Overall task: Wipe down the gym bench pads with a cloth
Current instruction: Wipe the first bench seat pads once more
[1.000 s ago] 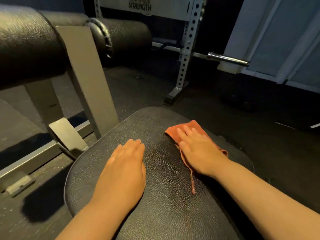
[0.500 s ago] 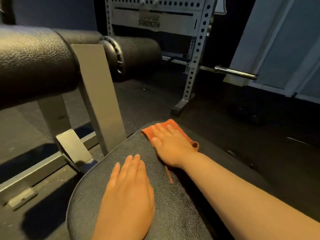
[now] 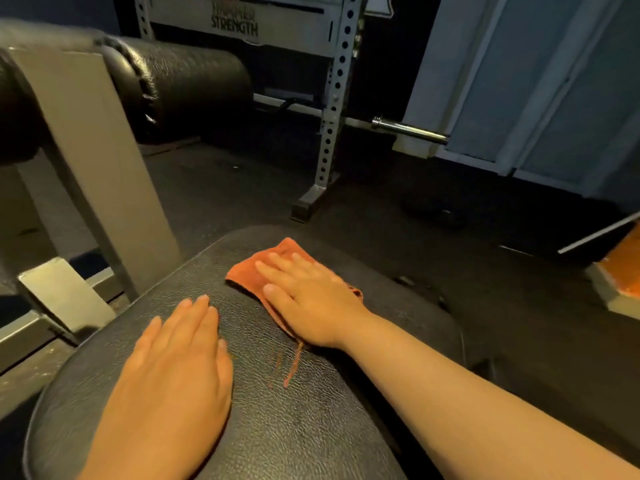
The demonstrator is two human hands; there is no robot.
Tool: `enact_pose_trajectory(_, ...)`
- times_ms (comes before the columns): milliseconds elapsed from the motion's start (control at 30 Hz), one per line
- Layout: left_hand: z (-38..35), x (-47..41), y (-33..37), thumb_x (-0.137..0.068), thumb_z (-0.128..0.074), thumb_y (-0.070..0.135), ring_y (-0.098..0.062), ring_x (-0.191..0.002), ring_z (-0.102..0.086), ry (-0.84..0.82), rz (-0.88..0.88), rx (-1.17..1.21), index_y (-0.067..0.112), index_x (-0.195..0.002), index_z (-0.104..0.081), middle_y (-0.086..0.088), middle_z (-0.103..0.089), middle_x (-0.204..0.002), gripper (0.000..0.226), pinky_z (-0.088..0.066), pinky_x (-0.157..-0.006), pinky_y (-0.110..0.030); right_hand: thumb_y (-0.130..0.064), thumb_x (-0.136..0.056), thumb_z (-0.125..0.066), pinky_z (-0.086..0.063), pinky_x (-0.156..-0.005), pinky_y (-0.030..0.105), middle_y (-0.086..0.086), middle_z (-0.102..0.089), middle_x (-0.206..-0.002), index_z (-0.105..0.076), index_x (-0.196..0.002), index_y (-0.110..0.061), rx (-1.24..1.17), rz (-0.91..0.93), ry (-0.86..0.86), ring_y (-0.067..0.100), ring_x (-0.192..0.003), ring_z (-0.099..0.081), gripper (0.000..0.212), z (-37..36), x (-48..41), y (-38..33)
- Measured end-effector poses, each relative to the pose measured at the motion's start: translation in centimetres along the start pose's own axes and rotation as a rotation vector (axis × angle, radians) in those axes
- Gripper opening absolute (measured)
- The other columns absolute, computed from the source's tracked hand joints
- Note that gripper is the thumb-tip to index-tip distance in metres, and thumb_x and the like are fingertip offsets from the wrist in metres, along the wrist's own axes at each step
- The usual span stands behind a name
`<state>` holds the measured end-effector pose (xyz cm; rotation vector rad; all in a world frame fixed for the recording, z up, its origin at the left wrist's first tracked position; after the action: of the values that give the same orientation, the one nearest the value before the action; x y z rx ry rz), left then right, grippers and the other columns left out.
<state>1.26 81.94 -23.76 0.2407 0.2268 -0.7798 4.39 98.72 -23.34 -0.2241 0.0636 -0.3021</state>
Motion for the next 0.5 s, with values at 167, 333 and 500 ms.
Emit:
enact_pose_trajectory(167,-0.6,-0.1,0.5,-0.088,-0.027,0.037,-0.031,-0.138,-0.046,-0.085,-0.007,-0.005,0.006,-0.136,-0.059,-0.011,-0.053,-0.146,0.065,-0.033,-0.113,-0.055,-0.04,-0.107,-0.017,-0.02,-0.119,0.051,0.002,-0.018,-0.166,-0.022,-0.158,-0.03,0.117,-0.543,0.09,0.03,-0.151,-0.017,0.052,2.0,8.4,12.6)
enact_pose_trajectory(333,-0.9,0.1,1.6,-0.088,-0.023,0.038,-0.028,-0.139,-0.046,-0.106,-0.083,0.004,0.011,-0.134,-0.06,-0.006,-0.053,-0.146,0.066,-0.032,-0.113,-0.057,-0.04,-0.107,-0.022,0.001,-0.124,0.047,-0.003,-0.001,-0.169,-0.011,-0.16,-0.032,0.055,-0.348,0.044,0.025,-0.155,0.001,0.054,-0.6,10.1,3.2)
enact_pose_trajectory(500,-0.8,1.3,2.9,-0.093,-0.022,0.041,-0.023,-0.138,-0.046,-0.088,-0.247,0.049,0.013,-0.137,-0.059,-0.001,-0.052,-0.148,0.064,-0.034,-0.114,-0.05,-0.051,-0.105,-0.029,-0.006,-0.121,0.038,-0.02,-0.011,-0.165,-0.021,-0.156,-0.043,-0.016,-0.196,0.032,0.004,-0.152,0.0,0.052,0.8,12.5,4.7)
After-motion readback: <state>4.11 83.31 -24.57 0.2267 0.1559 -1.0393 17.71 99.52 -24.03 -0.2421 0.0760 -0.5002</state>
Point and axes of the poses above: each hand's wrist, its own x-axis away from the middle knuckle, its own z-axis out of the back of the hand, y = z × x, the point moved 9 cm from there along -x, towards the middle knuckle
